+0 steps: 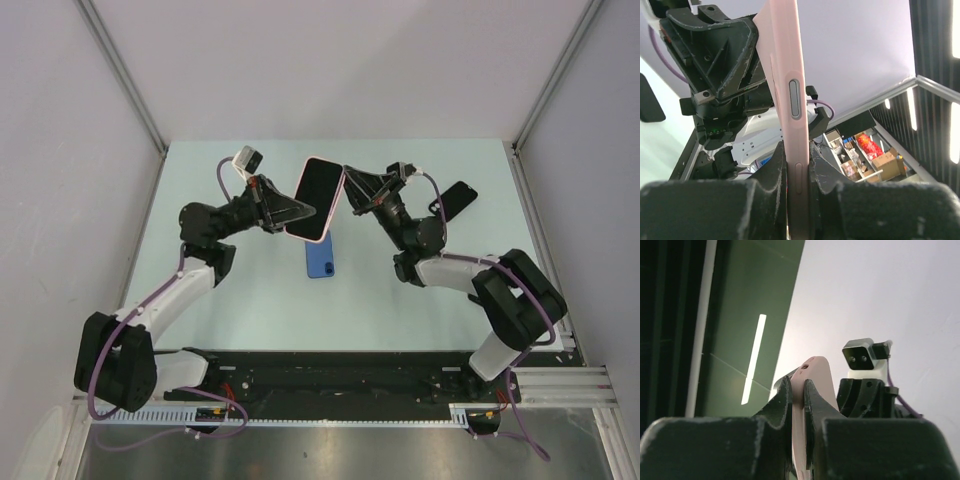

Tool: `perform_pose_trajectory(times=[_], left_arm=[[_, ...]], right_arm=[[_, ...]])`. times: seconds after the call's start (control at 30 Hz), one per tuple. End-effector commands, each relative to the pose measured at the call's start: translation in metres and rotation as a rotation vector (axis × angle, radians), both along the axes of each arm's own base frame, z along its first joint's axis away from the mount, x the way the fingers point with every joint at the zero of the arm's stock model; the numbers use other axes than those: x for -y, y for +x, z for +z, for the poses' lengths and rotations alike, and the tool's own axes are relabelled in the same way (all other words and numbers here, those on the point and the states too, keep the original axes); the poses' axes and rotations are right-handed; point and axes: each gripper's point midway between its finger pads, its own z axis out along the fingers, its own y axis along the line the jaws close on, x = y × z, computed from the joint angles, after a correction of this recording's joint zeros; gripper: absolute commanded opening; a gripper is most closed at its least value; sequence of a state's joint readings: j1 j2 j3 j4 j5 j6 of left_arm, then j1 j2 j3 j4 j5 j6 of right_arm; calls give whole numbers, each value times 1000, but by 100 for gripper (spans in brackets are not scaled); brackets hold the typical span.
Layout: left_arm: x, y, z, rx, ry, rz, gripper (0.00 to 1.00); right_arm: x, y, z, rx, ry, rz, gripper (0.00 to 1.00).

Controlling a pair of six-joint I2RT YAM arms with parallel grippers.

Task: Take the phone out of the phone case
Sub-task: Remove the phone case from the phone.

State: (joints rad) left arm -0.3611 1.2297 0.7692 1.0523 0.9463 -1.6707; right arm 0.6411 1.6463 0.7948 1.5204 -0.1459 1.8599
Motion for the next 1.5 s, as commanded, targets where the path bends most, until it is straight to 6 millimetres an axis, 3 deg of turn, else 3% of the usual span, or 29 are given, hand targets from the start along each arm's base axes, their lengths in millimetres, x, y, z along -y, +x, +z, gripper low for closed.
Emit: perform_pose_trajectory(times=[0.0, 0.03, 0.07, 0.13, 0.27, 0.37, 0.53, 0.7, 0.83, 1.07, 1.2, 1.27, 1.33, 1.37, 1.4, 1.47], left_arm=[[-37, -100, 129, 658, -326, 33, 0], [-36, -97, 128, 653, -309, 46, 0], [-36, -95, 127, 648, -300, 54, 0], [-34, -90, 125, 633, -282, 64, 0], [-30, -86, 122, 633, -248, 53, 0], [-26, -80, 121, 630, -216, 60, 0], [-20, -64, 112, 576, -195, 59, 0], [-15, -53, 101, 534, -195, 31, 0], [-8, -41, 92, 519, -166, 29, 0], [-1, -21, 82, 482, -143, 30, 0], [6, -4, 62, 430, -122, 32, 0], [9, 3, 52, 403, -119, 35, 0], [12, 12, 40, 365, -115, 35, 0], [12, 14, 37, 358, -113, 34, 0], [15, 20, 28, 332, -104, 36, 0], [16, 25, 21, 308, -102, 43, 0]], right_arm=[[-68, -15, -158, -62, -558, 137, 0], [-67, -17, -158, -46, -600, 124, 0], [-69, -16, -178, -100, -683, 122, 0], [-65, -16, -189, -53, -806, 78, 0], [-51, -27, -207, -30, -1103, 71, 0], [-42, -34, -212, 8, -1182, 88, 0], [-52, -57, -209, 116, -1161, 209, 21], [-63, -76, -213, 193, -1138, 302, 27], [-70, -91, -214, 237, -1104, 391, 39], [-82, -107, -202, 293, -1001, 477, 46], [-87, -110, -197, 286, -936, 511, 43], [-89, -113, -190, 284, -872, 530, 36], [-89, -114, -200, 249, -833, 561, 24], [-89, -113, -188, 292, -772, 539, 18], [-89, -108, -196, 214, -741, 565, 4], [-82, -108, -185, 200, -630, 559, 0]])
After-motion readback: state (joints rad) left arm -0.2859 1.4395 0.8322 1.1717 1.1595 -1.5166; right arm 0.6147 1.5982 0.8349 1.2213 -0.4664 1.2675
